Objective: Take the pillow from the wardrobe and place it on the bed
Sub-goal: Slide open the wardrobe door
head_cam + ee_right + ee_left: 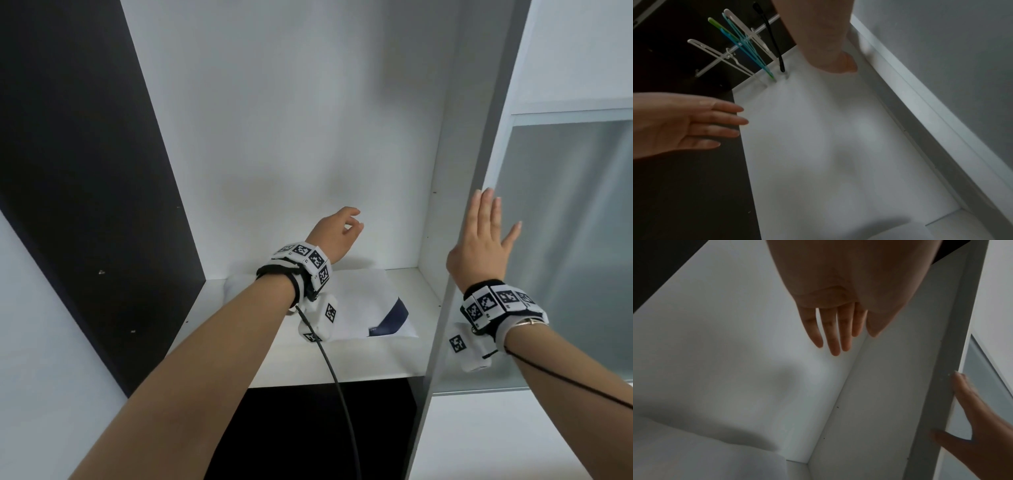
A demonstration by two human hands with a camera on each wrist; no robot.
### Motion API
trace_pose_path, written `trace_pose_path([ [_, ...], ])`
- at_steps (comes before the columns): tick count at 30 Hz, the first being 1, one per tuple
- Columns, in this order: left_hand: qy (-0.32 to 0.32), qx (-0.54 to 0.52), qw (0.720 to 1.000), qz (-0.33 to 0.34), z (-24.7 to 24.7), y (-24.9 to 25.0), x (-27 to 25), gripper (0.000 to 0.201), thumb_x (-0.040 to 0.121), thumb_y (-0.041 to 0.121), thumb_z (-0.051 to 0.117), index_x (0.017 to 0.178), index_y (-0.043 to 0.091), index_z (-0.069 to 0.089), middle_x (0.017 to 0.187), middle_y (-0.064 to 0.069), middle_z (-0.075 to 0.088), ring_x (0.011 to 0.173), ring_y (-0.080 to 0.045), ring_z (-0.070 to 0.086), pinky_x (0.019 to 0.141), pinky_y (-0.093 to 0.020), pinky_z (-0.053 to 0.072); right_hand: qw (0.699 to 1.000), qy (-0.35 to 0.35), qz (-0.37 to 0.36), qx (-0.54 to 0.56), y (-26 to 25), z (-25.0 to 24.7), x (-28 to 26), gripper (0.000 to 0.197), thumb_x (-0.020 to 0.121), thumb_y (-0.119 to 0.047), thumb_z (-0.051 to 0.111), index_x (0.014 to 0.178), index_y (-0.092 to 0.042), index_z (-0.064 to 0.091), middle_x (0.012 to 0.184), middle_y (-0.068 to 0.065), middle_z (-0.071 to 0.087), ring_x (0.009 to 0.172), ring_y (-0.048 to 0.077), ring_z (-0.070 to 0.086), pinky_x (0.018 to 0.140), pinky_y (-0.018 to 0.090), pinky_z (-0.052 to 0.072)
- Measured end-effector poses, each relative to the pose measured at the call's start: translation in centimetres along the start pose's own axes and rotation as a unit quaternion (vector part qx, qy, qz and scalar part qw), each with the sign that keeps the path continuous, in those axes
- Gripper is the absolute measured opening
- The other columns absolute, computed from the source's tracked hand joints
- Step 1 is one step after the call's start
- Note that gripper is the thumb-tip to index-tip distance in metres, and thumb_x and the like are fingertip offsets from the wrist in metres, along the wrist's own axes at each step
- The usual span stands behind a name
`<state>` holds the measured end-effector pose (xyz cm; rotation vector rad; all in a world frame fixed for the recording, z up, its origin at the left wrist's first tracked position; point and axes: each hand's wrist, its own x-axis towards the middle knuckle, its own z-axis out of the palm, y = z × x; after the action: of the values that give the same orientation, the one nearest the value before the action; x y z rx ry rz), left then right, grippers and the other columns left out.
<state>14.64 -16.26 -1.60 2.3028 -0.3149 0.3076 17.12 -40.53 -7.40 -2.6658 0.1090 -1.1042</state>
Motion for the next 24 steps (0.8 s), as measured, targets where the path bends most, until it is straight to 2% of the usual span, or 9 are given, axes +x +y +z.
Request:
trace_pose_path([
  [4,-0.007,0.008,1.0,-0.007,1.1,-0.1,0.1,0.039,0.096,0.027,0.045,0.133,0.015,0.047,0.126,-0.002,0.061,0.111,-0.022,0.059,0.09,-0.025,0.041,1.0,-0.01,0.027,0.001,1.7,-0.2,0.6,0.098,0.07,0.003,0.05,0.15,-0.013,-0.005,0.161,0.006,-0.004,0.149,0.022,-0.002,0.115,0.058,-0.001],
  [9,-0.013,0.015,1.0,-0.011,2.5,0.2,0.5,0.039,0.096,0.028,0.044,0.133,0.016,0.046,0.127,-0.002,0.061,0.111,-0.021,0.059,0.092,-0.027,0.042,0.999,-0.017,0.036,-0.024,4.1,-0.7,1.3,0.102,0.069,-0.005,0.056,0.15,-0.016,-0.004,0.161,0.009,-0.007,0.149,0.023,-0.004,0.113,0.061,-0.003],
  [17,-0.01,0.023,1.0,-0.013,4.0,0.4,1.3,0.039,0.096,0.027,0.044,0.133,0.014,0.046,0.127,-0.003,0.061,0.11,-0.023,0.059,0.088,-0.023,0.039,0.999,-0.015,0.037,-0.036,6.8,-0.5,2.0,0.105,0.065,-0.011,0.061,0.15,-0.021,0.0,0.16,0.013,-0.009,0.148,0.026,-0.005,0.111,0.065,-0.001],
  [21,0.0,0.022,0.999,-0.023,4.6,-0.3,1.6,0.038,0.096,0.026,0.044,0.132,0.014,0.047,0.125,-0.003,0.062,0.109,-0.023,0.059,0.085,-0.022,0.039,0.999,0.006,0.048,-0.013,6.8,-0.1,2.1,0.104,0.067,-0.012,0.062,0.151,-0.021,0.002,0.159,0.017,-0.007,0.148,0.03,-0.004,0.111,0.066,0.001],
  [24,0.015,0.025,0.999,-0.035,4.9,-1.1,1.8,0.037,0.096,0.025,0.044,0.131,0.013,0.047,0.124,-0.004,0.062,0.108,-0.024,0.06,0.087,-0.026,0.042,0.997,0.04,0.065,0.015,6.3,0.1,2.3,0.099,0.068,-0.01,0.058,0.151,-0.019,0.004,0.159,0.019,-0.003,0.148,0.034,-0.003,0.111,0.067,0.002],
])
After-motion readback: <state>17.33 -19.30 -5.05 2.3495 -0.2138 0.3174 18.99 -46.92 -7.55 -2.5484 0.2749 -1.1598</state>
